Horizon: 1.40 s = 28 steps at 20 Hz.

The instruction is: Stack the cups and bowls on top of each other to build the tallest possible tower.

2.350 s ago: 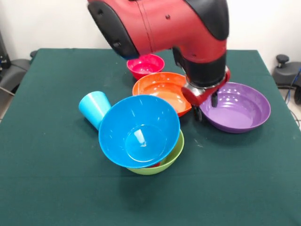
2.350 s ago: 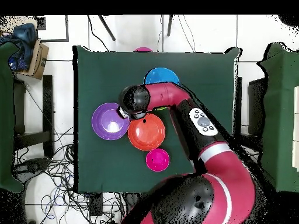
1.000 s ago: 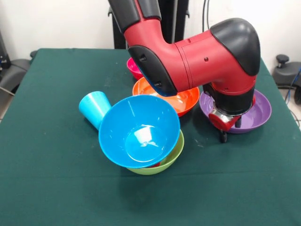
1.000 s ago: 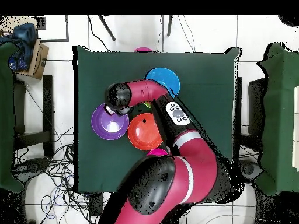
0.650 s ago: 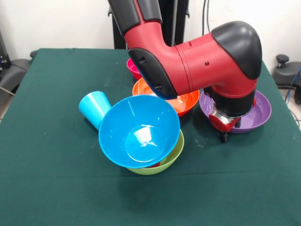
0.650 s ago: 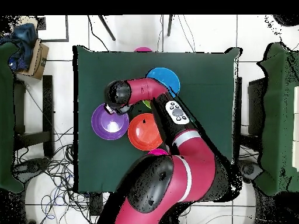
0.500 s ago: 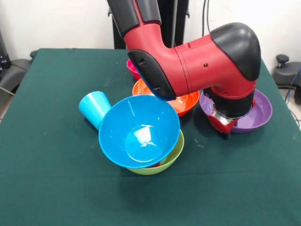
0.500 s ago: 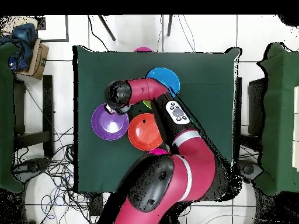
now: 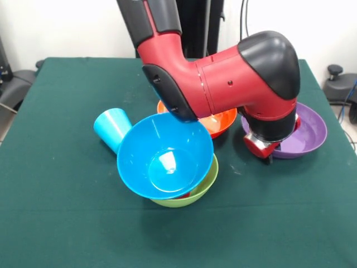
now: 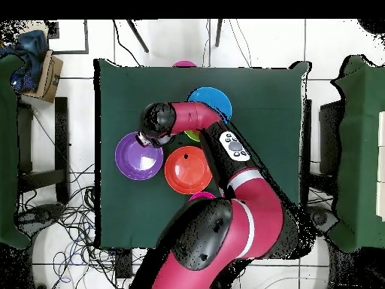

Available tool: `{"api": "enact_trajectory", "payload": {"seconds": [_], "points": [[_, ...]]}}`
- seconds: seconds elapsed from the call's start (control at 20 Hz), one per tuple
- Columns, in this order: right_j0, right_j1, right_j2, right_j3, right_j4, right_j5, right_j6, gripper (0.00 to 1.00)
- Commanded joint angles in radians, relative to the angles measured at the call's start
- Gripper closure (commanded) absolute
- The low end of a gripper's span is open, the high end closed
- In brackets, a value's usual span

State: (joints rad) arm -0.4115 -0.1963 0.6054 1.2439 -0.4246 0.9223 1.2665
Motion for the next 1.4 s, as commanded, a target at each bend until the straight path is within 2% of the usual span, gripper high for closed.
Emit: {"api": "enact_trajectory", "payload": {"seconds": [0.05, 0.5, 0.8, 1.2, 1.4], "points": [[-0.016, 0.013, 0.014, -0.075, 0.017, 0.076, -0.084, 1.0], [-0.046, -0.065, 0.043, -0.13, 0.116, 0.232, -0.071, 1.0], [-0.055, -0.089, 0.048, -0.15, 0.144, 0.207, -0.036, 1.0], [-0.064, -0.115, 0.043, -0.159, 0.179, 0.257, -0.041, 1.0], [-0.067, -0.132, 0.045, -0.2, 0.215, 0.331, -0.028, 1.0]]}}
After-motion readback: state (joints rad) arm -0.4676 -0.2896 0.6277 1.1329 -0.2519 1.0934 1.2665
